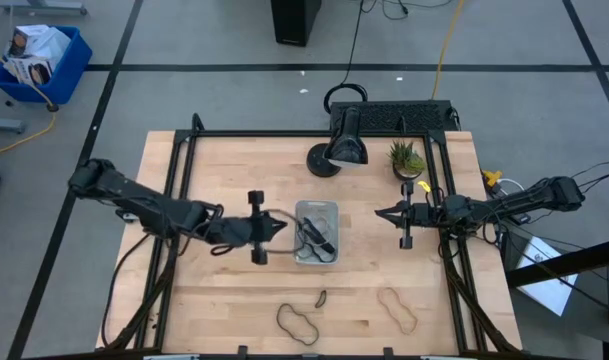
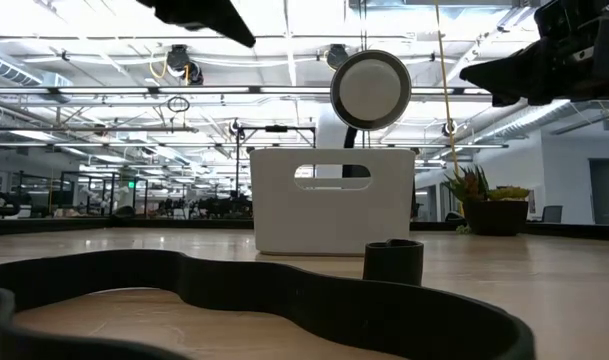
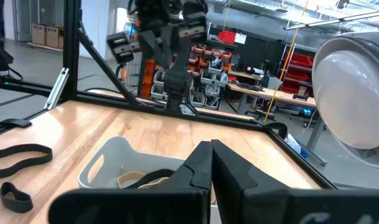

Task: Pick and place rubber bands into bin
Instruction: Put the brown rubber band into the gray bin

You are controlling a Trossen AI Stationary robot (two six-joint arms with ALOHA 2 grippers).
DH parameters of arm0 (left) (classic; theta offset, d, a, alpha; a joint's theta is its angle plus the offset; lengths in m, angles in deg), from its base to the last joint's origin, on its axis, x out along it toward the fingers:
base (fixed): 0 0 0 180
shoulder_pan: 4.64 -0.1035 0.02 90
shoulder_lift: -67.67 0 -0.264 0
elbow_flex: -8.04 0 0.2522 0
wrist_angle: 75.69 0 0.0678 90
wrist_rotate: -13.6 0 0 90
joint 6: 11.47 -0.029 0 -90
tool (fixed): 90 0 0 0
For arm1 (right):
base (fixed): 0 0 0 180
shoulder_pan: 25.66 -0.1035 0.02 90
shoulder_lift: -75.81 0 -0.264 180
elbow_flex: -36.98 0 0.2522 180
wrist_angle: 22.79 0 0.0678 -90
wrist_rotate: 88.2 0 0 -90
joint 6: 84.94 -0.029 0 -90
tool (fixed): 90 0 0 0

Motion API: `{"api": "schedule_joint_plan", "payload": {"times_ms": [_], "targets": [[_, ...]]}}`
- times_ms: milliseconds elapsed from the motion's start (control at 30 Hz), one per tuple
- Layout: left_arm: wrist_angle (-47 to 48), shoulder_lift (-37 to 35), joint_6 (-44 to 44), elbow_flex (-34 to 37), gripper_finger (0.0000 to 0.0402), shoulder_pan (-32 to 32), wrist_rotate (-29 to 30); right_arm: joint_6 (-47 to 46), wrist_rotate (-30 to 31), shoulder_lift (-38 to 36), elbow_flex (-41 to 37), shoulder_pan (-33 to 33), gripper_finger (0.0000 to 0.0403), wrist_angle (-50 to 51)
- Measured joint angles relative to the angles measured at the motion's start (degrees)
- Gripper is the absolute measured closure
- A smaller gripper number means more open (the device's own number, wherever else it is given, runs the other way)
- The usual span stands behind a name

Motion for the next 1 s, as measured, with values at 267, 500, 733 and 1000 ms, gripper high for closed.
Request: {"api": "schedule_joint_plan", "payload": {"times_ms": [267,500,733,1000], "targets": [[-7.62,-5.59,-4.72,4.66,0.039,2.75,2.37,-0.26,0.04,0.0,-0.02,0.0,0.0403,-0.09],[-21.66,-18.34,-1.56,17.75,0.0389,2.49,2.38,-0.44,-0.03,0.0,0.0,0.0,0.0403,-0.07],[-39.35,-26.79,-1.11,34.41,0.0388,2.49,1.45,-1.78,-0.04,0.0,0.0,-0.01,0.0403,-0.05],[-45.65,-29.14,1.25,43.03,0.0388,2.47,1.47,-1.95,0.02,0.0,0.0,0.0,0.0403,-0.05]]}}
